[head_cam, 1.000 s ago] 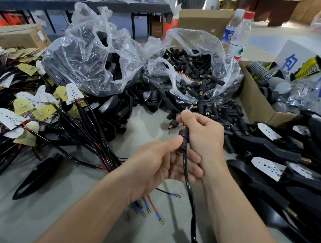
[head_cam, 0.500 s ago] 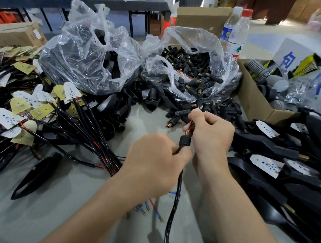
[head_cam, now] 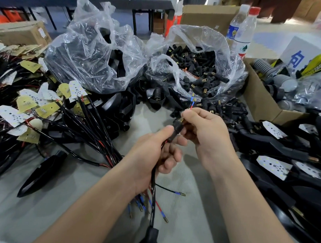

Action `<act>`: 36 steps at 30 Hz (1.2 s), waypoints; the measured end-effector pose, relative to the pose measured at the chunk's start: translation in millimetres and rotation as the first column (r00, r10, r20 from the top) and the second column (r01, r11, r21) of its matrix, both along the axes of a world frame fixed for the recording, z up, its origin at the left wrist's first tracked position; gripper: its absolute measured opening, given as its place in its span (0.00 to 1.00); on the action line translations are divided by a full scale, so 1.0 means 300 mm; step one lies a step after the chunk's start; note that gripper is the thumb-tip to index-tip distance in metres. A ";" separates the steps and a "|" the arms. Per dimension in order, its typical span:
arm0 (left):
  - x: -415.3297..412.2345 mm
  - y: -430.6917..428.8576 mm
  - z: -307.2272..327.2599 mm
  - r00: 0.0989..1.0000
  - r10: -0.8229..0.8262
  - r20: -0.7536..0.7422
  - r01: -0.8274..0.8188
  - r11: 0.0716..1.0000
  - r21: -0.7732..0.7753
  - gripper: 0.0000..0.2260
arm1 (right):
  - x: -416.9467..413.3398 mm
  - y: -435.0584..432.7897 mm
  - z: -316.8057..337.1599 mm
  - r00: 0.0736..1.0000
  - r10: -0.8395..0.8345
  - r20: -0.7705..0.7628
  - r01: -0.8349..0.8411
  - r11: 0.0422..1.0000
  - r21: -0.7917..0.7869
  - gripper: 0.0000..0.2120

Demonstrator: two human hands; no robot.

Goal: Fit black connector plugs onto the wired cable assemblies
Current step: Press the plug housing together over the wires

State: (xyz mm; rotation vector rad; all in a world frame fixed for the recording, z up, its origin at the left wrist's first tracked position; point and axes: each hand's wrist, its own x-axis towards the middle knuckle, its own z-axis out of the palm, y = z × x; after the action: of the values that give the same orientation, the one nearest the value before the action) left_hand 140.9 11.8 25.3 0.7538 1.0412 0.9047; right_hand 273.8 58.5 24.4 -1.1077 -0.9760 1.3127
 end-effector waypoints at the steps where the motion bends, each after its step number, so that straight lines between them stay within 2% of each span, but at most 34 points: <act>1: 0.002 -0.004 0.005 0.999 -0.031 -0.017 0.031 1.000 0.000 0.20 | 0.003 0.002 0.001 1.000 -0.016 -0.020 0.015 1.000 -0.018 0.11; 3: 0.014 -0.006 0.009 0.995 -0.065 -0.081 0.066 0.998 0.021 0.20 | 0.002 0.006 -0.001 0.996 -0.071 -0.047 0.068 0.996 -0.061 0.11; 4: 0.024 -0.010 0.013 0.983 -0.049 -0.175 0.060 0.997 0.057 0.20 | 0.000 0.008 -0.005 0.993 -0.108 -0.040 0.104 0.991 -0.085 0.11; 5: 0.034 -0.018 0.016 0.939 0.007 -0.344 0.043 0.990 0.135 0.20 | -0.003 0.009 -0.010 0.989 -0.146 -0.029 0.142 0.984 -0.105 0.11; 6: 0.042 -0.029 0.013 0.816 0.103 -0.568 0.058 0.964 0.259 0.21 | -0.006 0.010 -0.017 0.983 -0.185 0.006 0.184 0.977 -0.109 0.12; 7: 0.047 -0.043 0.007 0.611 0.235 -0.756 0.121 0.916 0.383 0.22 | -0.010 0.010 -0.026 0.970 -0.228 0.088 0.236 0.968 -0.085 0.12; 8: 0.048 -0.060 0.008 0.360 0.362 -0.860 0.200 0.870 0.450 0.22 | -0.014 0.009 -0.035 0.937 -0.273 0.217 0.285 0.958 -0.027 0.12; 9: 0.052 -0.082 0.024 0.143 0.410 -0.901 0.316 0.844 0.434 0.21 | -0.019 0.007 -0.040 0.880 -0.317 0.353 0.317 0.947 0.059 0.11; 10: 0.061 -0.082 0.033 0.020 0.441 -0.897 0.400 0.819 0.411 0.19 | -0.028 0.002 -0.040 0.804 -0.360 0.472 0.323 0.933 0.161 0.11; 11: 0.075 -0.086 0.028 -0.060 0.471 -0.880 0.471 0.791 0.392 0.18 | -0.038 -0.006 -0.037 0.731 -0.398 0.554 0.307 0.917 0.254 0.12; 13: 0.089 -0.097 -0.006 -0.179 0.561 -0.808 0.540 0.743 0.396 0.19 | -0.050 -0.010 -0.035 0.675 -0.413 0.612 0.255 0.908 0.331 0.12; 14: 0.087 -0.101 -0.010 -0.197 0.559 -0.806 0.557 0.740 0.378 0.20 | -0.044 -0.001 -0.043 0.691 -0.405 0.599 0.254 0.912 0.323 0.11; 15: 0.082 -0.104 -0.010 -0.206 0.534 -0.820 0.563 0.750 0.347 0.20 | -0.037 0.007 -0.045 0.746 -0.384 0.543 0.273 0.921 0.276 0.10; 17: 0.062 -0.097 0.000 -0.148 0.452 -0.880 0.480 0.811 0.335 0.21 | -0.023 0.015 -0.046 0.882 -0.337 0.329 0.312 0.942 0.125 0.11; 18: 0.058 -0.078 0.002 -0.045 0.394 -0.918 0.379 0.857 0.349 0.23 | -0.020 0.014 -0.049 0.898 -0.355 0.260 0.340 0.935 0.101 0.11; 19: 0.049 -0.055 -0.001 0.211 0.311 -0.927 0.269 0.893 0.361 0.24 | -0.022 0.011 -0.051 0.868 -0.407 0.286 0.381 0.913 0.144 0.11; 20: 0.045 -0.036 -0.003 0.555 0.168 -0.815 0.161 0.939 0.304 0.24 | -0.026 0.006 -0.052 0.817 -0.461 0.347 0.406 0.886 0.223 0.11; 21: 0.042 -0.025 0.002 0.817 0.054 -0.575 0.078 0.976 0.202 0.24 | -0.034 0.001 -0.046 0.782 -0.496 0.377 0.412 0.866 0.285 0.11; 22: 0.040 -0.022 0.010 0.953 -0.007 -0.304 0.040 0.994 0.100 0.22 | -0.038 0.004 -0.043 0.770 -0.515 0.375 0.418 0.853 0.313 0.11; 23: 0.035 -0.019 0.012 0.998 -0.028 -0.063 0.030 0.999 0.028 0.19 | -0.040 0.009 -0.040 0.796 -0.500 0.341 0.417 0.861 0.290 0.11; 24: 0.030 -0.016 0.014 0.995 -0.033 0.099 0.035 0.999 -0.018 0.17 | -0.039 0.015 -0.040 0.839 -0.466 0.281 0.412 0.882 0.231 0.12; 25: 0.023 -0.013 0.012 0.986 -0.042 0.161 0.049 0.998 -0.045 0.16 | -0.036 0.022 -0.042 0.877 -0.429 0.218 0.403 0.902 0.154 0.13; 26: 0.017 -0.006 0.004 0.992 -0.045 0.116 0.052 0.997 -0.051 0.16 | -0.031 0.027 -0.046 0.902 -0.400 0.163 0.388 0.916 0.101 0.14; 27: 0.014 0.001 -0.007 0.999 -0.034 -0.019 0.034 0.999 -0.019 0.17 | -0.026 0.032 -0.050 0.909 -0.385 0.160 0.376 0.923 0.084 0.14; 29: 0.014 0.008 -0.028 0.958 0.039 -0.284 -0.010 0.994 0.105 0.15 | -0.013 0.041 -0.054 0.904 -0.388 0.182 0.376 0.922 0.094 0.13; 30: 0.015 0.010 -0.036 0.946 0.068 -0.316 -0.022 0.989 0.145 0.12 | -0.004 0.046 -0.054 0.900 -0.401 0.171 0.392 0.916 0.089 0.13; 32: 0.015 0.009 -0.044 0.956 0.074 -0.284 -0.032 0.988 0.150 0.06 | 0.019 0.055 -0.054 0.882 -0.449 0.144 0.445 0.894 0.056 0.13; 36: -0.002 0.018 -0.051 0.958 0.106 -0.267 -0.075 0.990 0.122 0.05 | 0.062 0.068 -0.055 0.843 -0.524 0.118 0.528 0.849 0.003 0.13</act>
State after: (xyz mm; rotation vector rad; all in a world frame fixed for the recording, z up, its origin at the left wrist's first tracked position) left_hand 140.4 17.2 9.9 0.9497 1.2848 0.9613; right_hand 292.2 79.0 7.9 -1.3680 -0.6613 0.8197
